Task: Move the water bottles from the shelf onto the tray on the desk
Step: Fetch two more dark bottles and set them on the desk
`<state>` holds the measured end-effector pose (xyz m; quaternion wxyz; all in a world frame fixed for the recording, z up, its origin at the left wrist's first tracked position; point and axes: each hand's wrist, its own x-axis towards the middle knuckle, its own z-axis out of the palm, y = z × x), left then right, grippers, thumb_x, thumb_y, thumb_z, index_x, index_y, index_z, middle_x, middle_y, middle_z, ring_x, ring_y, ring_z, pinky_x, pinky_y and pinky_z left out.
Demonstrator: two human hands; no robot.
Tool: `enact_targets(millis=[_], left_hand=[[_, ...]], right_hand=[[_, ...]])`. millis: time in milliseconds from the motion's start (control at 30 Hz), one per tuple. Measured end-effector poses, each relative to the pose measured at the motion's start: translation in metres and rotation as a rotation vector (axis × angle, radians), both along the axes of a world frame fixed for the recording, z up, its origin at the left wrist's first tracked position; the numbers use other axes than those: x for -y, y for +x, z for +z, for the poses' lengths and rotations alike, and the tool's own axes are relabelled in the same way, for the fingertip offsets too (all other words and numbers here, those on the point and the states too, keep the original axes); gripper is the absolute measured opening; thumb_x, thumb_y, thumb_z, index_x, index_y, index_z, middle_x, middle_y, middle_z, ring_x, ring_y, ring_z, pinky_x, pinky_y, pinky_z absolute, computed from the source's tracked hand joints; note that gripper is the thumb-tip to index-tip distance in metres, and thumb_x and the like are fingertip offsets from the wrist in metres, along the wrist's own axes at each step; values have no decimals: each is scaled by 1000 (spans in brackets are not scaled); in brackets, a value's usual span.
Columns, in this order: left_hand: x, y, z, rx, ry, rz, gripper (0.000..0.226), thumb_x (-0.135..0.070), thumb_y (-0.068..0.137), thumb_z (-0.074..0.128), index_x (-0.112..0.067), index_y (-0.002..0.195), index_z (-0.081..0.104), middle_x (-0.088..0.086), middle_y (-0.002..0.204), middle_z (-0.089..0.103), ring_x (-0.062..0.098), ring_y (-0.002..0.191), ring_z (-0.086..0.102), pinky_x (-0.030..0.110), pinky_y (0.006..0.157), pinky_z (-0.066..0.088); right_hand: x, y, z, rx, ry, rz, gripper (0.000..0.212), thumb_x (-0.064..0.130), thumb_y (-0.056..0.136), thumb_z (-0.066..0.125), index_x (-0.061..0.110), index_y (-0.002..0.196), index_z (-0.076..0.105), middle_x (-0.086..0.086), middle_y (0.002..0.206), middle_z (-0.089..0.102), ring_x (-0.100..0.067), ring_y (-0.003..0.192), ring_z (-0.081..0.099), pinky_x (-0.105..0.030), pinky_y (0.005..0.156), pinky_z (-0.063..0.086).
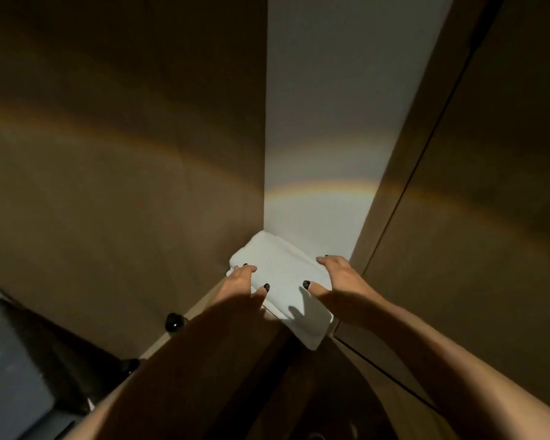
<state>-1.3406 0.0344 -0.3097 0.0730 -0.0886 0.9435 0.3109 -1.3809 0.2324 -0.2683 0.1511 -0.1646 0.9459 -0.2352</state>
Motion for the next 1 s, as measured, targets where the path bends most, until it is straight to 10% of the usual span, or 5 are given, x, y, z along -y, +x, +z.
enact_targets(millis=[567, 1000], left_hand=[[36, -26, -67, 186, 175, 649, 56, -37, 95, 48, -15, 144, 30, 8, 147, 40, 24, 135, 38, 32, 108, 33], [144, 31, -136, 187, 304, 1069, 53, -20, 93, 55, -17, 142, 33, 8, 140, 46, 26, 128, 46, 34, 105, 39]], right_hand=[[118, -134, -70, 203, 61, 595, 66, 43, 93, 49, 15, 147, 22, -5, 155, 18, -23, 141, 23, -35, 112, 24], [243, -119, -156, 403, 31, 641, 59, 36, 93, 54, 18, 144, 30, -5, 151, 25, -23, 135, 32, -32, 107, 30]])
